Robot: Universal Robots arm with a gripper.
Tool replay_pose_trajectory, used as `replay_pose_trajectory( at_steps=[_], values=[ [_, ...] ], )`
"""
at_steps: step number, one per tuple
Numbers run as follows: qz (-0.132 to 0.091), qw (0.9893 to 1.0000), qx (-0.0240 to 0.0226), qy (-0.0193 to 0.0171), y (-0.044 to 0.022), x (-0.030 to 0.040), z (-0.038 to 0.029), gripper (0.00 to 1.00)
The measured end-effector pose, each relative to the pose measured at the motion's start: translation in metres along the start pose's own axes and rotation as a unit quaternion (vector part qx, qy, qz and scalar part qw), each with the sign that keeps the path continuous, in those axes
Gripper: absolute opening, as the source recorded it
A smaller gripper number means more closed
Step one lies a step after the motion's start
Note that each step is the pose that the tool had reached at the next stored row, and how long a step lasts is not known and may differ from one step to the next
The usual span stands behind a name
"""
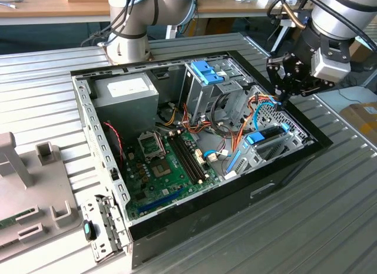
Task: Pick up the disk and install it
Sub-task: 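Insert the first disk wire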
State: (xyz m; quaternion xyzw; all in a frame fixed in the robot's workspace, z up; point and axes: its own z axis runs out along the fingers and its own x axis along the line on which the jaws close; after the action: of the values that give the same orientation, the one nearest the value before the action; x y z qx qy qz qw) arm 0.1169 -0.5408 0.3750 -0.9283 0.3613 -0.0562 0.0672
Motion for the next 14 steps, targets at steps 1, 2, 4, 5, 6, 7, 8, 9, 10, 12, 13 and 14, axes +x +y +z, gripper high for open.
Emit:
replay_pose_trajectory(
  at_steps=[1,2,4,5,6,7,8,9,10,12,13,14],
  values=[
    [0.001,1.0,0.0,0.0001,0.0012,-0.0012,-0.0002,0.17],
    [0.001,1.0,0.0,0.0002,0.0019,-0.002,-0.0003,0.17],
    [0.008,1.0,-0.0004,0.0012,0.0031,-0.0033,-0.0004,0.17],
    [0.011,0.9999,-0.0006,0.0017,0.0033,-0.0034,-0.0004,0.17],
    [0.019,0.9998,-0.0011,0.0031,0.0034,-0.0036,-0.0005,0.17],
    [0.04,0.9992,-0.0023,0.0068,0.0034,-0.0036,-0.0004,0.17],
    [0.053,0.9985,-0.003,0.0089,0.0035,-0.0037,-0.0003,0.17],
    [0.071,0.9974,-0.004,0.0119,0.0035,-0.0037,-0.0002,0.17],
    [0.088,0.996,-0.0049,0.0147,0.0035,-0.0037,-0.0002,0.17],
    [0.109,0.9938,-0.0062,0.0183,0.0035,-0.0037,-0.0001,0.17],
    [0.116,0.993,-0.0066,0.0195,0.0035,-0.0037,-0.0001,0.17],
    [0.131,0.9911,-0.0074,0.022,0.0035,-0.0037,-0.0001,0.17]
  ],
)
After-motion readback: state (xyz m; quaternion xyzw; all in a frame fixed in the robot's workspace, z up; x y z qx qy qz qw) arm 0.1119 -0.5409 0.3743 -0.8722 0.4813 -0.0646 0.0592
